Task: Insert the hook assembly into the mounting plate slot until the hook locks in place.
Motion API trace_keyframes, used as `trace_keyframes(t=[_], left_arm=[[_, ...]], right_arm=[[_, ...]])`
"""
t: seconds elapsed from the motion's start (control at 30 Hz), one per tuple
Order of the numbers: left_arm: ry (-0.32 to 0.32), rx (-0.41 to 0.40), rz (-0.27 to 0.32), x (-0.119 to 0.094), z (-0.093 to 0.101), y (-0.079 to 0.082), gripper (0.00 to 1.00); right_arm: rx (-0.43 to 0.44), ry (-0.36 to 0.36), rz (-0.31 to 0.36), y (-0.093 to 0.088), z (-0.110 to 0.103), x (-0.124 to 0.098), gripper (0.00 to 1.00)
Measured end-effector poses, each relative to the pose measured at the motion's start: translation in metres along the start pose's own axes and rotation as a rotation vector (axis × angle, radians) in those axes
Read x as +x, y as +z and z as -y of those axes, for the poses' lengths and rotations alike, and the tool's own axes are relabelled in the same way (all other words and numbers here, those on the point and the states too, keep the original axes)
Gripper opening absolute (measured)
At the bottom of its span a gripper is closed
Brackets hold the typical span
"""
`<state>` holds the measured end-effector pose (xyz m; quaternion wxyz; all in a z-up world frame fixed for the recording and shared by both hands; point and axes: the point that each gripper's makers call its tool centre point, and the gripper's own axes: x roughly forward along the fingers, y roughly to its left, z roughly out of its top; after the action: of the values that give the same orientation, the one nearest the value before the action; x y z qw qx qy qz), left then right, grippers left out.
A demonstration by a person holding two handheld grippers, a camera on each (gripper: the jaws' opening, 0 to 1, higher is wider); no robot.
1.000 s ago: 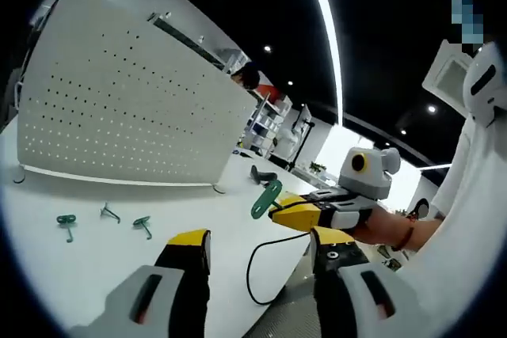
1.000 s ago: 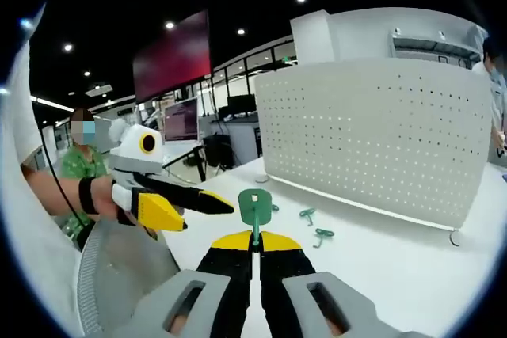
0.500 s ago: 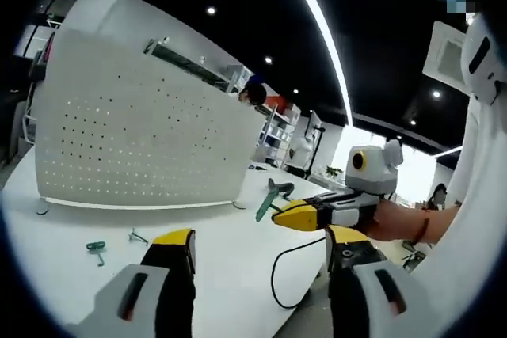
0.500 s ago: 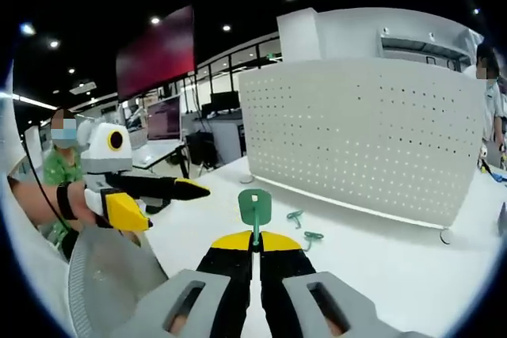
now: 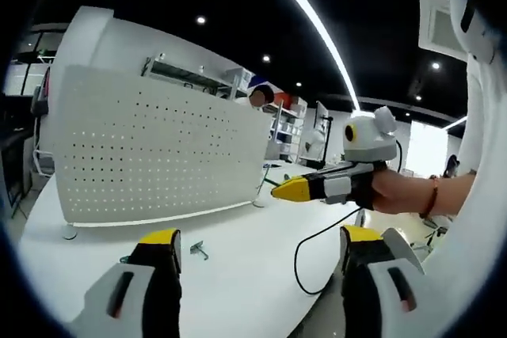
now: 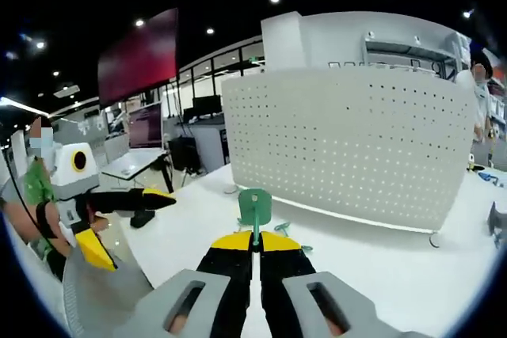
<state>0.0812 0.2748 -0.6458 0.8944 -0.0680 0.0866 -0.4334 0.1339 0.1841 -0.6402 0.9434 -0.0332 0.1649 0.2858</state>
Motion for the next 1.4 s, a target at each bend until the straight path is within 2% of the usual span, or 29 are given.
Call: trace_keyframes(t=[0.03,0.13,0.23,0.57,1.0,1.23,1.4], left_arm=[[0.001,0.003,-0.002,-0.001,-0.001,-0.001,0.88],[0.005,0.016,-0.012,-0.005,-0.005,-0.002,0.90],[0.010,0.035,-0.019,-0.008,-0.008,-0.002,0.91],[0.000,0.054,-0.033,-0.014,-0.013,-0.005,0.91],[-0.017,0.077,-0.033,-0.008,-0.019,-0.002,0.91],[-0.025,0.066,-0.035,-0.009,-0.022,-0.005,0.91],[-0.025,0.054,-0.030,-0.010,-0.025,-0.008,0.90]], right_arm=[[-0.030,-0.011,-0.004,0.002,0.000,0.001,0.01],[-0.004,-0.007,0.002,0.007,0.000,0.004,0.01],[-0.031,-0.029,-0.002,0.013,0.005,0.006,0.01],[-0.006,-0.105,0.009,0.031,0.031,0.012,0.01],[0.000,-0.209,-0.004,0.057,0.068,0.019,0.01],[0.030,-0.239,-0.010,0.063,0.079,0.026,0.00],[0.021,-0.260,-0.028,0.064,0.084,0.032,0.00]])
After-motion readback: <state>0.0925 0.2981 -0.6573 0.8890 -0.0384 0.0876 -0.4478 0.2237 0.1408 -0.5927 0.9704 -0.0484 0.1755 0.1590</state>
